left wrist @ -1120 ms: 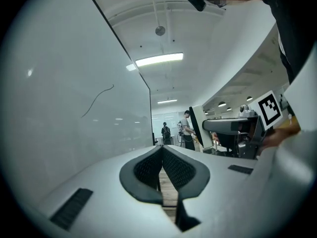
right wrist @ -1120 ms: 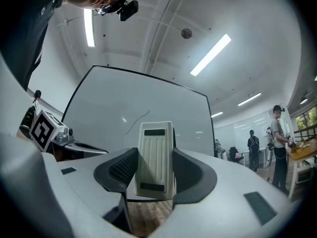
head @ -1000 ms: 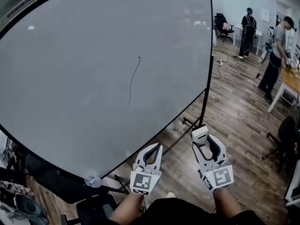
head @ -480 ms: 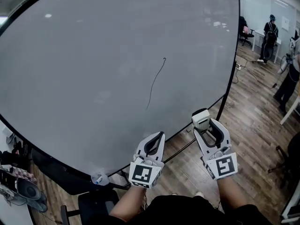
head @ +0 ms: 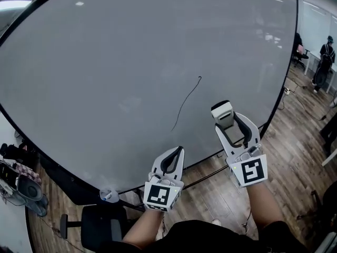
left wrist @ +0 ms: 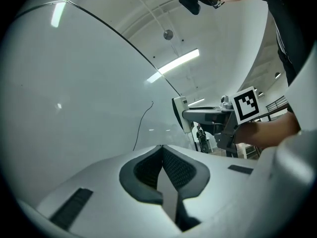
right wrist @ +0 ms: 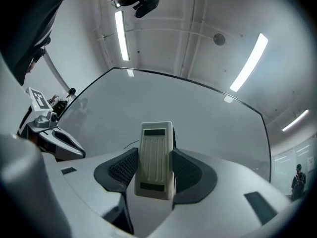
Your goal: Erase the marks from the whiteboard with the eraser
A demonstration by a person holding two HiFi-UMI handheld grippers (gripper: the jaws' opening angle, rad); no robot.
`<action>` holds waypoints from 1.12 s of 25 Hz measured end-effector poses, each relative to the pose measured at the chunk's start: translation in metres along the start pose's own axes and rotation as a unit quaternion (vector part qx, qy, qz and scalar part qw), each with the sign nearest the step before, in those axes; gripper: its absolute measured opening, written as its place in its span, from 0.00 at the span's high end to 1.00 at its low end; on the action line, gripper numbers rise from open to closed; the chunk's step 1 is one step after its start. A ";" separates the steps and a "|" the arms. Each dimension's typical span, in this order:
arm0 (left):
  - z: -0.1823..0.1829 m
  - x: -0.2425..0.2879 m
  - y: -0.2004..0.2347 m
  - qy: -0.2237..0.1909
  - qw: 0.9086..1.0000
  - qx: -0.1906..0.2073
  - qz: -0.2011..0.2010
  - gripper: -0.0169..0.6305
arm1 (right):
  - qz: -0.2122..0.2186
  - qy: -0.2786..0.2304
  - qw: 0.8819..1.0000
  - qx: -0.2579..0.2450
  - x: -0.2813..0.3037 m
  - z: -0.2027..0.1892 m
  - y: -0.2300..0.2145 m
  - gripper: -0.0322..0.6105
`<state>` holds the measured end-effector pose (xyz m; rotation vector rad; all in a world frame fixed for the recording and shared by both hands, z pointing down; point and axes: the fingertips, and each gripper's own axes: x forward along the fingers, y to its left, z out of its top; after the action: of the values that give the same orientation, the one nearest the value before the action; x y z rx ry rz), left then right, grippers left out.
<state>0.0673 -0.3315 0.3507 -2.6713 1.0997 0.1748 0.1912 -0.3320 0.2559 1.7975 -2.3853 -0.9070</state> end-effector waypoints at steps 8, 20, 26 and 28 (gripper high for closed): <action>0.009 0.004 0.012 0.004 0.999 0.019 0.042 0.95 | 0.032 -0.010 0.996 -0.085 0.052 0.031 -0.020 0.57; 0.024 -0.007 0.023 -0.001 0.997 0.030 0.077 0.95 | 0.030 -0.004 0.982 -0.184 0.107 0.059 -0.058 0.57; 0.024 -0.012 0.031 -0.005 0.995 0.035 0.094 0.95 | 0.039 0.006 0.977 -0.209 0.114 0.056 -0.053 0.57; 0.024 -0.012 0.029 -0.005 0.995 0.031 0.095 0.95 | 0.040 0.011 0.976 -0.213 0.114 0.056 -0.053 0.57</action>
<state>0.0378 -0.3373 0.3250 -2.5083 1.3331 0.1842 0.1795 -0.4175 0.1493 1.5289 -2.0277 -1.2608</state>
